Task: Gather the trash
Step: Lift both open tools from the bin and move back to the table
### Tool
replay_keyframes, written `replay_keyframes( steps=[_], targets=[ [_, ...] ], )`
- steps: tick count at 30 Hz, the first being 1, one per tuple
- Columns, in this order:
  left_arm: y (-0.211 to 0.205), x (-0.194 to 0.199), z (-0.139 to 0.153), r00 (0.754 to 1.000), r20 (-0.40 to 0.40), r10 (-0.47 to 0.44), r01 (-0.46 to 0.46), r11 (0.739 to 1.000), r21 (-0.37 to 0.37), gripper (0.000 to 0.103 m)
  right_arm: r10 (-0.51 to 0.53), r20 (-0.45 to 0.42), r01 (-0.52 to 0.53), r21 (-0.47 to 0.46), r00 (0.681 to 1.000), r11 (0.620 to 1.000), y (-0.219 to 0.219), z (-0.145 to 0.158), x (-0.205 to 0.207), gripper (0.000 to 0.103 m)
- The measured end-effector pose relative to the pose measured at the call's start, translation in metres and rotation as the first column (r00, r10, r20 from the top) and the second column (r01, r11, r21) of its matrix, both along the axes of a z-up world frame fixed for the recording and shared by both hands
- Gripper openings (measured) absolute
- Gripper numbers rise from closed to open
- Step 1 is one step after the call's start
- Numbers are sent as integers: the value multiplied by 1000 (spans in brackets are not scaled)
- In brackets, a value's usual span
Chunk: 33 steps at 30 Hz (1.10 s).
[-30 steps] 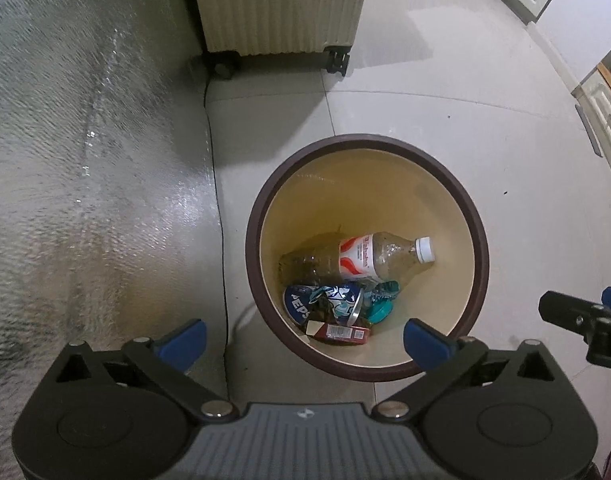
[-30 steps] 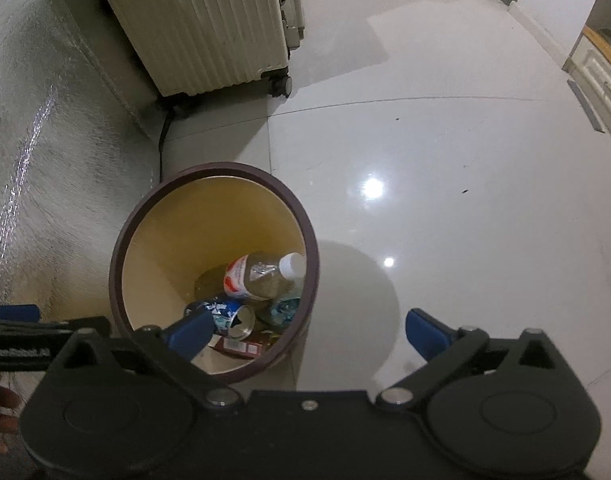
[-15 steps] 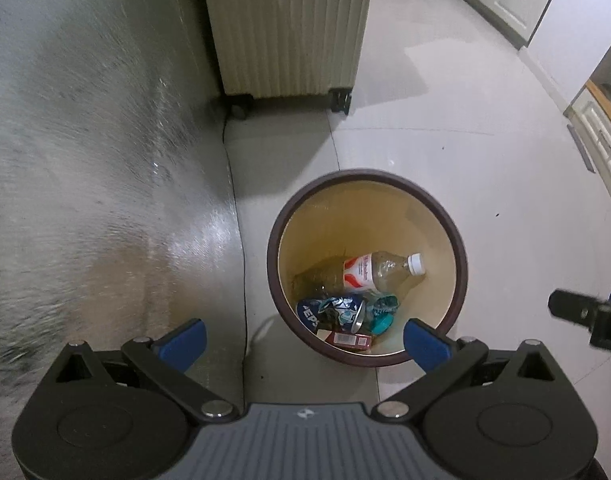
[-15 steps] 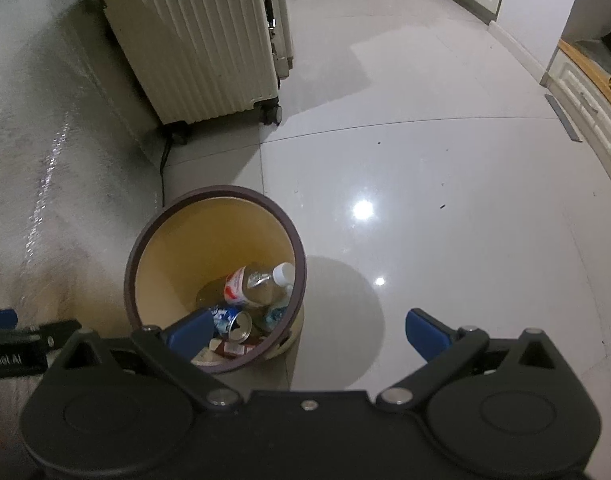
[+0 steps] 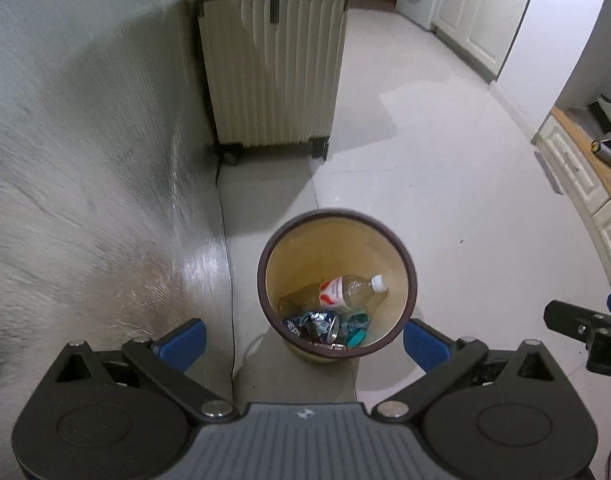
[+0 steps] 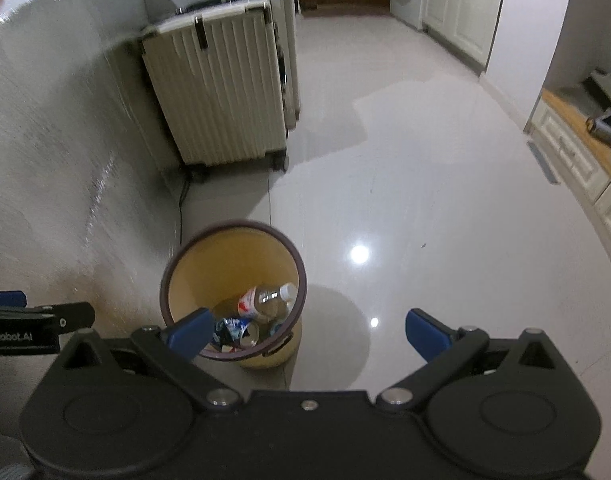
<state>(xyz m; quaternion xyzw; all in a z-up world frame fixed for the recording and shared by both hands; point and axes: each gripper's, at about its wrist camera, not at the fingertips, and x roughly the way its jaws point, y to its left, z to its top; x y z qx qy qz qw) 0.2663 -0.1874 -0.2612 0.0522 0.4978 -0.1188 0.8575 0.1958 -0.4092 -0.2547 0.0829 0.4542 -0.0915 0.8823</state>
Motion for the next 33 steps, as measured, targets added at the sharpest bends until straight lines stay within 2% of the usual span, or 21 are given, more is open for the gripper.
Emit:
replay_keyframes(
  steps=[8,14,23,33],
  targets=[
    [3,-33,63,993,118,3,3,999,-49,103,-6,121,10,-36,993,999,3,57,-35,103],
    [10,-60,117,974,226,12,10,996,-94,103,0,215,12,-56,977,998,9,101,-57,103],
    [20,-98,202,919,393,25,34,989,-143,103,31,363,-4,-75,931,997,29,172,-81,103],
    [61,-123,287,838,541,79,-4,990,-139,103,94,481,-54,-97,872,994,66,245,-71,103]
  ],
)
